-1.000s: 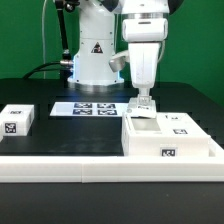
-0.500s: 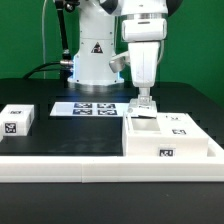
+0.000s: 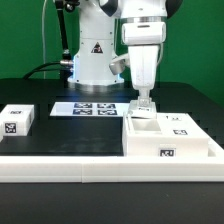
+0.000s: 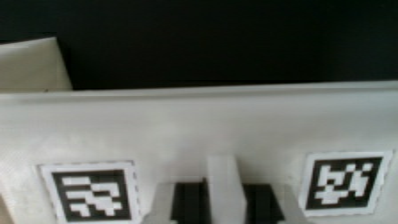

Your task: Assemble cabinet

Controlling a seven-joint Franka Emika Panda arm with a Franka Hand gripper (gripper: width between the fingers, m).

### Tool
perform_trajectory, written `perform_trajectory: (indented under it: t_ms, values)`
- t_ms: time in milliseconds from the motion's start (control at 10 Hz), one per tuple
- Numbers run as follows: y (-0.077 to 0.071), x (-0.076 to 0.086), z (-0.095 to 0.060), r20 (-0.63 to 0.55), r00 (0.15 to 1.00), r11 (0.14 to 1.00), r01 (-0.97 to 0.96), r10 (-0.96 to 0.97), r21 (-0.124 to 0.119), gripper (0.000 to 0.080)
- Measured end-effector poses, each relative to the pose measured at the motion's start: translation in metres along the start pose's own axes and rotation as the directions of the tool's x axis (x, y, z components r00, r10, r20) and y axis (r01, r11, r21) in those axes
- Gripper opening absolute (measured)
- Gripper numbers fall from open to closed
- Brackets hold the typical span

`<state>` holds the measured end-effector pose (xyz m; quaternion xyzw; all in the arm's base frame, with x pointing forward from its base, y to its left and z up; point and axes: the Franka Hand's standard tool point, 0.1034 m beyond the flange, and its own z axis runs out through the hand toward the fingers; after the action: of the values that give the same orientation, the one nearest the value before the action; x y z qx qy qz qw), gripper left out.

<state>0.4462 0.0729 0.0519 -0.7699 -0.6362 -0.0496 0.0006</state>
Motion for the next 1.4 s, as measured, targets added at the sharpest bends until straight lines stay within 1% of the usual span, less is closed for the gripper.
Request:
perform_trajectory:
  t_ms: [100, 400, 700, 800, 1000, 1200, 1400]
  values:
    - [0.001, -0.001, 0.0, 0.0, 1.0, 1.0, -0.002, 0.002, -0.002, 0.0071]
    - [0.009, -0.001, -0.002, 0.005, 1.0, 1.0, -0.005, 0.005, 0.002, 0.0071]
    - [0.013, -0.002, -0.002, 0.01, 1.0, 1.0, -0.009, 0.009, 0.01, 0.0071]
    - [0.013, -0.002, -0.001, 0.014, 1.0, 1.0, -0.009, 0.009, 0.018, 0.0071]
    - [0.013, -0.003, -0.001, 0.016, 1.0, 1.0, 0.01, -0.01, 0.023, 0.0071]
    - [0.013, -0.003, -0.002, 0.026, 0.999, 0.999, 0.03, -0.031, 0.041, 0.0071]
    - [0.013, -0.004, -0.002, 0.026, 0.999, 0.999, 0.029, -0.03, 0.041, 0.0071]
